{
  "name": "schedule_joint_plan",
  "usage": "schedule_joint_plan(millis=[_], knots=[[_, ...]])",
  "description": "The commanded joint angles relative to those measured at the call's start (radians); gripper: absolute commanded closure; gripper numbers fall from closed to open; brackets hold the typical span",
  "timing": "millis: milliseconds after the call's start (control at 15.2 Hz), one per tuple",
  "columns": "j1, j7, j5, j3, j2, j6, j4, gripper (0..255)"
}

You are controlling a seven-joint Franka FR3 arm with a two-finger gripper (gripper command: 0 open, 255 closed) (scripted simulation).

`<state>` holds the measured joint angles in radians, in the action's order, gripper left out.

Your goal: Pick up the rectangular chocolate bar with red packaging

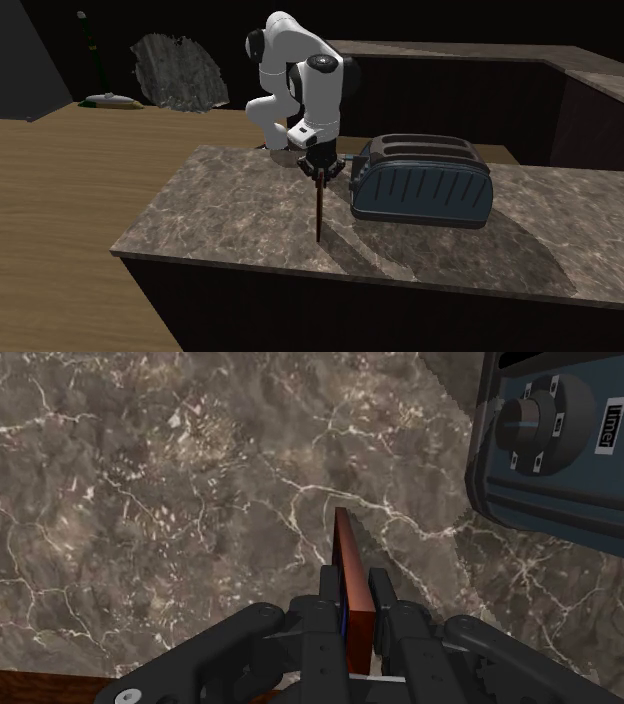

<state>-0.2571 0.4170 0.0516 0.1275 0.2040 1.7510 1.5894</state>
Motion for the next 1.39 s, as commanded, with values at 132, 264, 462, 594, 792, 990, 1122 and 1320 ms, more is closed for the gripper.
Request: schedule_joint_plan(millis=[132,264,462,594,792,990,1122,1320], knots=[[0.0,0.0,0.0,0.0,0.0,0.0,0.0,255],[0.0,0.001,0.0,0.0,0.0,-0.014,-0.014,255],[-0.001,0.002,0.0,0.001,0.002,-0.055,-0.057,255],[-0.002,0.002,0.0,0.001,0.004,-0.083,-0.087,255],[-0.003,0.003,0.0,0.001,0.009,-0.125,-0.134,255],[-0.004,0.004,0.001,0.002,0.018,-0.169,-0.186,255],[-0.005,0.004,0.002,0.002,0.025,-0.199,-0.223,255],[-0.006,0.004,0.003,0.002,0.029,-0.217,-0.246,255]])
